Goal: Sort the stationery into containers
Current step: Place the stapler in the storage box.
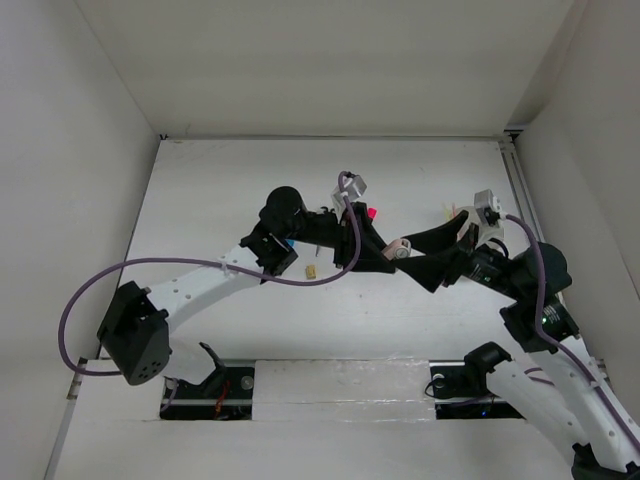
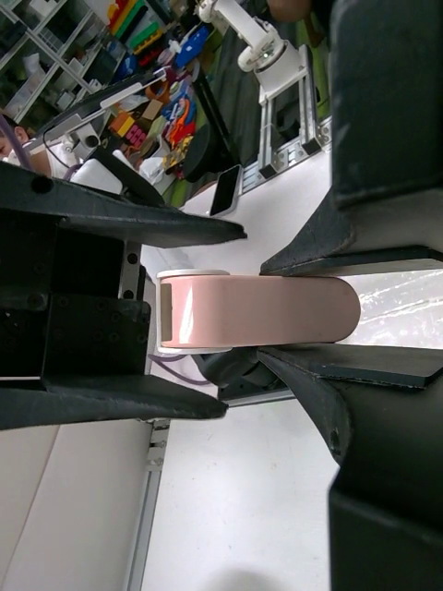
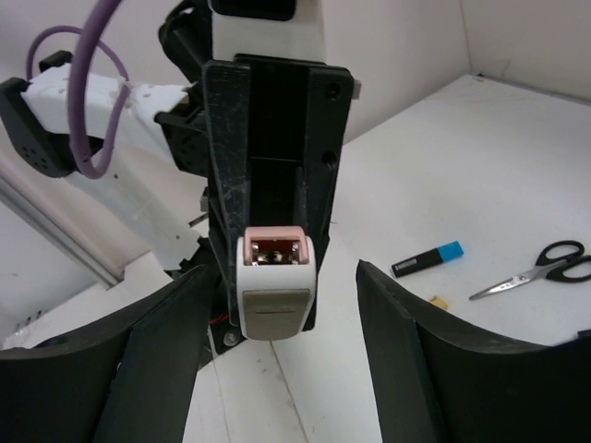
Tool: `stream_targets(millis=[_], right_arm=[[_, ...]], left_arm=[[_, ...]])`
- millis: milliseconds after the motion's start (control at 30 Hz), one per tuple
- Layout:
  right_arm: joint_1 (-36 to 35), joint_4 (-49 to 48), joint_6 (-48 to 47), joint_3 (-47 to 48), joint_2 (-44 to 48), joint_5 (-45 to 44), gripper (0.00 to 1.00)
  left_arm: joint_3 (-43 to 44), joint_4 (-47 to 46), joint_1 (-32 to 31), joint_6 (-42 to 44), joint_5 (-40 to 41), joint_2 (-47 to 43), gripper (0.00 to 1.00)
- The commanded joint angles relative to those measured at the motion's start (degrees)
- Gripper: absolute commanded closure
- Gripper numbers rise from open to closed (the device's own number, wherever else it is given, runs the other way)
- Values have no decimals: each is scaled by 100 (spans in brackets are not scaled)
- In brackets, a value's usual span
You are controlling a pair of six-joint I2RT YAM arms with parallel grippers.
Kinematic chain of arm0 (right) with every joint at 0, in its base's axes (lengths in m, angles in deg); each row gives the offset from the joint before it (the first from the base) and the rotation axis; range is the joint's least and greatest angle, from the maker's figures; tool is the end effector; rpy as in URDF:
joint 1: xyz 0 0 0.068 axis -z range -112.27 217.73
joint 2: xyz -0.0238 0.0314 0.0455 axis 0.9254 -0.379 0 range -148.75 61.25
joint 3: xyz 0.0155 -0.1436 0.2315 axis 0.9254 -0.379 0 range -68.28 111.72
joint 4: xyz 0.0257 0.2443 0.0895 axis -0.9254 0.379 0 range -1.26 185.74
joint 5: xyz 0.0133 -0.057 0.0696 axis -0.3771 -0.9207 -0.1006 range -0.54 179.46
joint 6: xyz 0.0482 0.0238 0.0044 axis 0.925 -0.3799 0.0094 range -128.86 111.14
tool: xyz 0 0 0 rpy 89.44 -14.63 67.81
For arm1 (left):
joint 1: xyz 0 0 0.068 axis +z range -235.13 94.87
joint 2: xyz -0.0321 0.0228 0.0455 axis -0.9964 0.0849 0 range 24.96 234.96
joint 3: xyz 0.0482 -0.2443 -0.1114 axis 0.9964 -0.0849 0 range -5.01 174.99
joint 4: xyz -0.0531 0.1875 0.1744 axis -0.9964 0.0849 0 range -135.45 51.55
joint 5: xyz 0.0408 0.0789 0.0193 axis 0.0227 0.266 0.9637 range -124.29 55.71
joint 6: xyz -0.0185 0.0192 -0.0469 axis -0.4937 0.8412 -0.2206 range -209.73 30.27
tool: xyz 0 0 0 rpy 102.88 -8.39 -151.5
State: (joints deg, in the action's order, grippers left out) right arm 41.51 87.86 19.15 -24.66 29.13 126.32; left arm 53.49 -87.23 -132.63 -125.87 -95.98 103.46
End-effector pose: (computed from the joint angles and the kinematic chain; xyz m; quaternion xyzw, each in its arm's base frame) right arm 0.1024 0.0743 0.3834 -0.2371 0.5983 0.5133 0.5677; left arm 0.1813 -0.2442 0.3785 0.4701 0.4371 -0.6882 0.3380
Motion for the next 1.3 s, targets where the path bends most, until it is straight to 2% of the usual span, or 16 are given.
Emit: stream_targets(millis=[0, 133, 233, 267, 400, 467, 533, 600, 633, 733, 800, 1000, 1100, 1133, 1233, 1267], right_arm=[[38, -693, 222, 24, -40, 251, 31], [38, -817, 327, -29, -101, 251, 36], [38, -869, 328, -29, -224, 322, 50], [38, -869, 328, -29, -225, 322, 62], [38, -869, 328, -29, -277, 322, 78], [38, -869, 328, -29, -277, 269, 80], [38, -869, 328, -81, -277, 208, 100], [38, -869, 328, -81, -277, 146, 100], [38, -869, 241, -81, -277, 33, 100], [38, -746, -76, -81, -277, -301, 100], [38, -537, -418, -12, -409, -495, 100], [354, 202, -779, 287, -813, -1926, 100], [538, 676, -850, 480, -893, -2770, 100], [539, 938, -850, 542, -954, -2998, 100], [688, 1309, -1016, 796, -1024, -3965, 100], [784, 1476, -1173, 798, -1077, -4176, 100]], left_arm=[[-40, -594, 5, -148, -229, 68, 100], [-40, -656, 5, -200, -282, 131, 100], [-40, -709, 5, -200, -282, 131, 100], [-40, -709, 5, -200, -282, 131, 100], [-40, -481, 5, -87, -229, 78, 100], [12, -480, 5, -34, -229, 78, 100], [12, -428, 65, -33, -229, 78, 100], [12, -358, 127, -33, -168, 78, 99], [73, -357, 128, -86, -168, 78, 77], [127, 132, 233, -86, 104, 139, 34], [275, 537, 233, 89, 428, 201, 1], [451, 1952, 233, 651, 1043, 87, 0], [530, 3050, 233, 889, 2289, -238, 0], [592, 3340, 233, 889, 3120, -378, 0], [820, 4570, 233, 724, 4398, -484, 0], [890, 4895, 233, 722, 5142, -485, 0]])
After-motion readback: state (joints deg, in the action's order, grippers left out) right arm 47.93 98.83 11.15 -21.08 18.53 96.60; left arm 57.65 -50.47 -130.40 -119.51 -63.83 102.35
